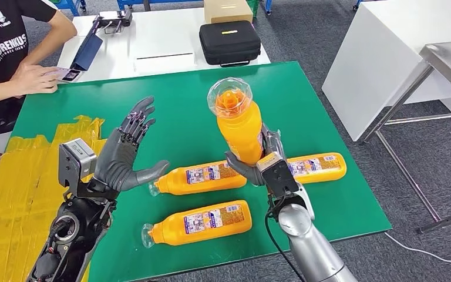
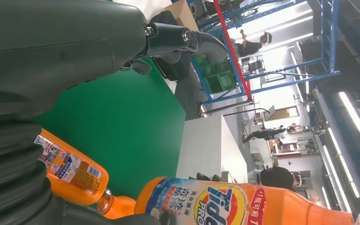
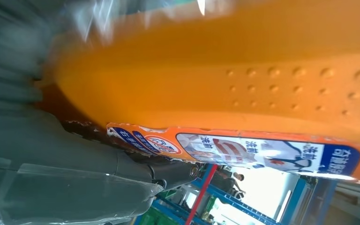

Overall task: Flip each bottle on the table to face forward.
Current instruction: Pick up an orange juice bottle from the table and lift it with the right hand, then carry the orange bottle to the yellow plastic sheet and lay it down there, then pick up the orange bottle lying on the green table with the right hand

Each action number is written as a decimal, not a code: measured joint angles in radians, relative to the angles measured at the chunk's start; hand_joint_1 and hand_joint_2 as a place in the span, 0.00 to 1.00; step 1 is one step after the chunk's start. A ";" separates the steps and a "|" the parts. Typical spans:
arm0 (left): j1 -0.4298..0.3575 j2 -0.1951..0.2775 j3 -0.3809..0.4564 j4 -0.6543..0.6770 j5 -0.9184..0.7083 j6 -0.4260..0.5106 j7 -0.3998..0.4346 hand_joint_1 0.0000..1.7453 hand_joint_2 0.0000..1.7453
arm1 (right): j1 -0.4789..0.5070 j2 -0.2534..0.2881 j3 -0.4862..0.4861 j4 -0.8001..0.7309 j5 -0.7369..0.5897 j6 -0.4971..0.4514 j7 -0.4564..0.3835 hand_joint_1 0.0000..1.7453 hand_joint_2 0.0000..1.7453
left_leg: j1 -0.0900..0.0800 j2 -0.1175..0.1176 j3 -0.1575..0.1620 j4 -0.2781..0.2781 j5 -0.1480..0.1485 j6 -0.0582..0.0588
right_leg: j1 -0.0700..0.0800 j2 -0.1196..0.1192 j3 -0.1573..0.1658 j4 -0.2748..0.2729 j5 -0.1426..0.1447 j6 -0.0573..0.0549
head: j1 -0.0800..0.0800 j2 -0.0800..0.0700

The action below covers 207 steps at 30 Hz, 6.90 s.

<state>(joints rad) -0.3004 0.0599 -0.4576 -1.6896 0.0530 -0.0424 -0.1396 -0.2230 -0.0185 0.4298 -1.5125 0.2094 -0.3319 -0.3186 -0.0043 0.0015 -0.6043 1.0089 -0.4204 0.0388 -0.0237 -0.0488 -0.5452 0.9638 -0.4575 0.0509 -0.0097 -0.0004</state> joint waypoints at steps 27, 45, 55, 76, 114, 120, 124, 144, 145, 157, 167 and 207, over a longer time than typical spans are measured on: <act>0.001 -0.013 -0.008 -0.011 0.021 -0.013 -0.027 0.00 1.00 | -0.205 0.088 0.248 0.178 0.108 0.069 0.031 1.00 1.00 | 0.000 0.000 0.000 0.000 0.000 0.000 | 0.000 0.000 0.000 0.000 0.000 0.000 | 0.000 0.000; 0.018 -0.018 -0.009 -0.035 0.019 -0.013 -0.026 0.00 1.00 | -0.244 0.108 0.318 0.204 0.143 0.103 0.066 1.00 1.00 | 0.000 0.000 0.000 0.000 0.000 0.000 | 0.000 0.000 0.000 0.000 0.000 0.000 | 0.000 0.000; 0.028 -0.021 -0.005 -0.042 0.032 0.012 -0.037 1.00 1.00 | -0.248 0.108 0.337 0.208 0.144 0.108 0.075 1.00 1.00 | 0.000 0.000 0.000 0.000 0.000 0.000 | 0.000 0.000 0.000 0.000 0.000 0.000 | 0.000 0.000; 0.050 -0.026 0.017 -0.061 0.024 0.099 -0.070 1.00 1.00 | -0.255 0.115 0.346 0.217 0.117 0.082 0.093 0.00 0.50 | 0.000 0.000 0.000 0.000 0.000 0.000 | 0.000 0.000 0.000 0.000 0.000 0.000 | 0.000 0.000; -0.131 0.251 0.168 0.418 -1.489 0.131 0.080 1.00 1.00 | -0.094 -0.099 0.026 -0.274 0.344 0.003 0.192 0.00 1.00 | 0.001 0.000 0.001 0.000 0.000 0.000 | 0.000 0.001 -0.001 0.000 0.000 0.000 | 0.000 0.000; -0.147 0.256 0.155 0.448 -1.487 0.110 0.071 1.00 1.00 | -0.090 -0.101 0.021 -0.275 0.344 -0.001 0.192 0.00 1.00 | 0.001 0.000 0.001 0.000 0.001 0.000 | 0.001 0.001 -0.001 0.000 0.000 0.000 | 0.000 0.000; -0.150 0.256 0.151 0.455 -1.486 0.107 0.069 1.00 1.00 | -0.089 -0.101 0.021 -0.275 0.344 -0.001 0.192 0.00 1.00 | 0.001 0.000 0.001 0.000 0.001 0.000 | 0.001 0.001 -0.001 0.000 0.000 0.000 | 0.000 0.000; -0.393 0.219 -0.094 1.034 -1.390 -0.118 0.132 0.00 1.00 | -0.044 -0.121 -0.016 -0.272 0.407 0.047 0.229 0.00 1.00 | 0.001 0.000 0.007 0.000 0.001 -0.001 | 0.001 0.001 0.006 0.000 0.000 0.000 | 0.000 0.000; -0.394 0.218 -0.095 1.036 -1.391 -0.117 0.138 0.00 0.75 | -0.043 -0.121 -0.017 -0.272 0.411 0.048 0.231 0.00 1.00 | 0.001 0.000 0.007 0.000 0.001 -0.001 | 0.001 0.001 0.006 0.000 0.000 0.000 | 0.000 0.000; -0.214 0.219 -0.004 0.574 -1.431 -0.146 0.227 0.00 0.00 | 0.017 -0.140 -0.080 -0.309 0.536 0.113 0.265 0.00 1.00 | 0.000 0.000 0.003 0.000 0.001 0.000 | 0.000 0.000 0.004 0.000 0.000 0.000 | 0.000 0.000; -0.072 0.218 0.131 0.205 -1.219 -0.158 0.101 0.00 0.00 | 0.065 -0.162 -0.129 -0.351 0.546 0.138 0.265 0.00 1.00 | 0.000 0.000 0.001 0.000 0.001 -0.001 | 0.000 0.000 0.000 0.000 0.000 0.000 | 0.000 0.000; 0.159 0.024 0.296 -0.122 -0.300 -0.165 -0.274 0.00 1.00 | -0.259 -0.461 -0.027 0.184 0.633 0.746 0.192 0.00 1.00 | 0.000 -0.001 0.000 0.000 0.001 0.000 | 0.000 -0.001 0.000 0.000 0.001 0.002 | 0.000 0.000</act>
<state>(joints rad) -0.1417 0.0837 -0.1615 -1.8119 -0.2468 -0.2079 -0.4138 -0.4820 -0.4797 0.4032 -1.3280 0.8424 0.4137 -0.1262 -0.0046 0.0003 -0.6044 1.0092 -0.4190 0.0389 -0.0238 -0.0500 -0.5448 0.9637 -0.4561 0.0528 -0.0098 -0.0004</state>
